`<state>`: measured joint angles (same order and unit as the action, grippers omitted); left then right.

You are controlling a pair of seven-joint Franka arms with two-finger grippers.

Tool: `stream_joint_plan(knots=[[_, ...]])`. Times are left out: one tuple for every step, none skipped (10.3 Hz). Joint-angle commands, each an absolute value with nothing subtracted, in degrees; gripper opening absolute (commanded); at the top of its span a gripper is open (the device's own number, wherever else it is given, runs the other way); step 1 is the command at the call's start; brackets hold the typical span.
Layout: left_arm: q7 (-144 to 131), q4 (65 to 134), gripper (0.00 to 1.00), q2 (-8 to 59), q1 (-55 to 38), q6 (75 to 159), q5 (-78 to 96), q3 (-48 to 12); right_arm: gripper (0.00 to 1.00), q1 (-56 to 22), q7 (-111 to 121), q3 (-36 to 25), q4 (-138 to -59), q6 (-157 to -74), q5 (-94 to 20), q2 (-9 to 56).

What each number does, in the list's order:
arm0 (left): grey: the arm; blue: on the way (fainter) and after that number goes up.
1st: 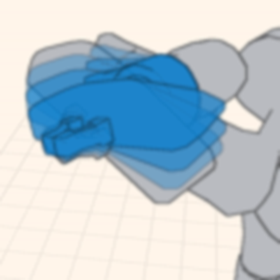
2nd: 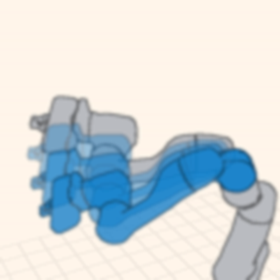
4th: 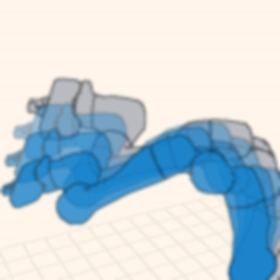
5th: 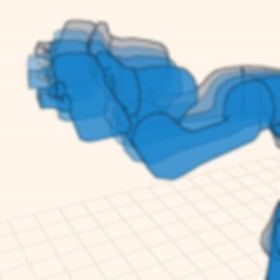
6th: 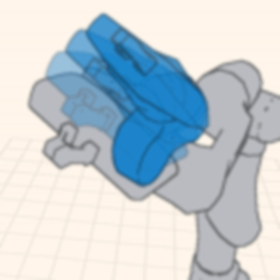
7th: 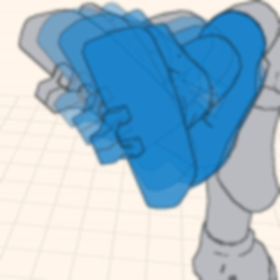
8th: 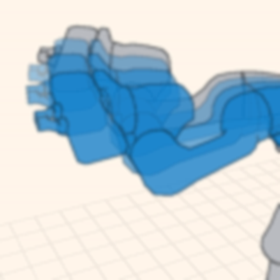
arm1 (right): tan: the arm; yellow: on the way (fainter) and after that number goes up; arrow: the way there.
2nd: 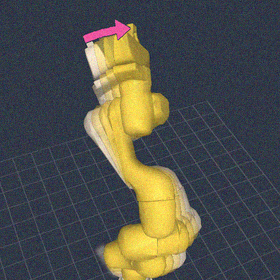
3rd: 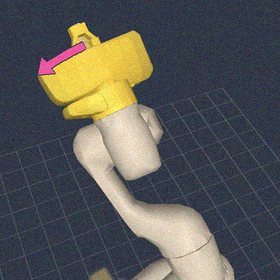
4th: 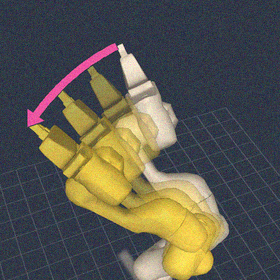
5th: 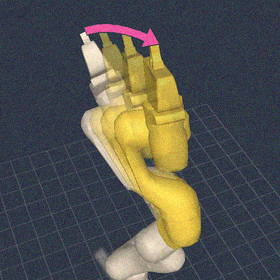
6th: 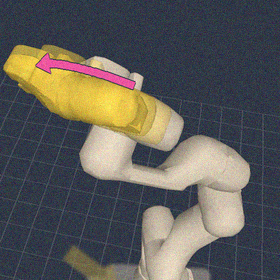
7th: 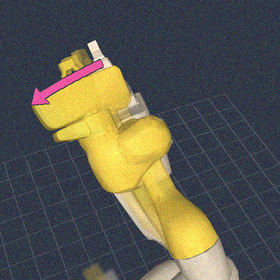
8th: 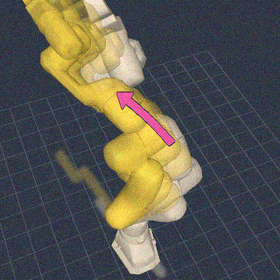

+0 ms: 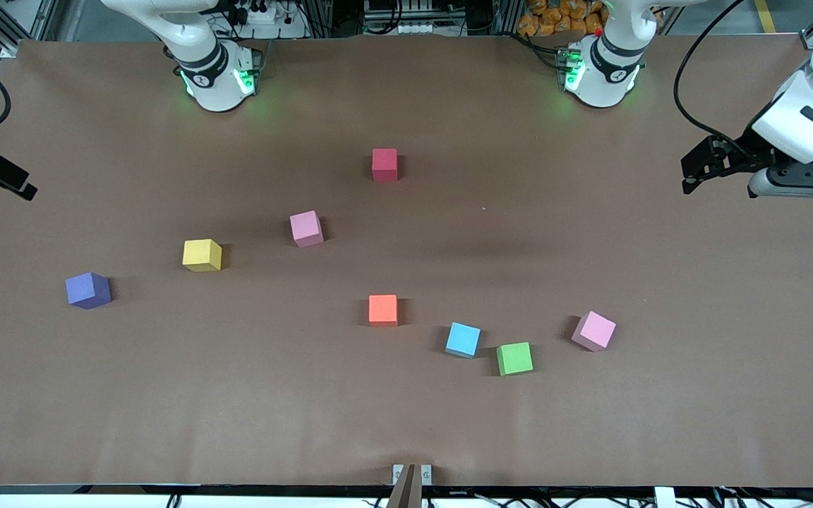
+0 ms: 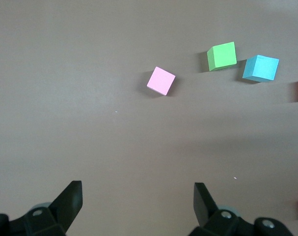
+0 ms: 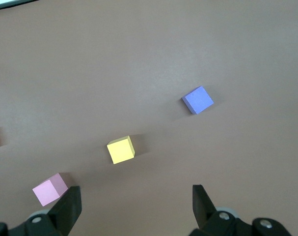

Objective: Arrange blocks into number 1
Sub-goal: 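Reach the right gripper to the yellow cube while the left gripper reaches a pink cube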

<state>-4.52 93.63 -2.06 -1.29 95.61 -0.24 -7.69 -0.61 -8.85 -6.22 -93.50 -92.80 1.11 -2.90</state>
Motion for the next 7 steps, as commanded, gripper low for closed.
stream_joint_plan(knots=[[-2.9,92.7,1.0,-1.6,-0.9,94.4,0.0,-7.8,1.0,-1.0,-9.8,-6.2,-92.5,-92.1,1.7,-2.7],[-2.8,92.6,1.0,-1.5,-0.7,94.4,0.0,-7.8,1.0,-1.0,-9.8,-6.2,-92.5,-92.1,1.7,-2.7],[-2.9,92.4,1.0,-1.2,-0.7,94.5,0.2,-7.8,1.0,-1.1,-9.8,-6.2,-92.5,-92.1,1.7,-2.7],[-3.7,92.5,1.0,-0.3,-0.8,94.4,0.1,-7.8,1.0,-1.3,-9.9,-6.2,-92.6,-92.2,1.7,-2.6],[-4.0,92.4,1.0,2.3,-1.1,94.5,0.4,-7.8,1.0,-1.8,-9.9,-6.2,-92.6,-92.2,1.7,-2.5],[-4.6,92.5,1.0,5.6,-1.5,94.6,0.2,-7.9,1.0,-1.8,-9.9,-6.2,-92.6,-92.2,1.7,-2.4],[-4.5,92.4,1.0,8.1,-1.9,95.1,0.9,-8.0,1.0,-2.0,-9.8,-6.2,-92.9,-92.3,1.7,-2.3]])
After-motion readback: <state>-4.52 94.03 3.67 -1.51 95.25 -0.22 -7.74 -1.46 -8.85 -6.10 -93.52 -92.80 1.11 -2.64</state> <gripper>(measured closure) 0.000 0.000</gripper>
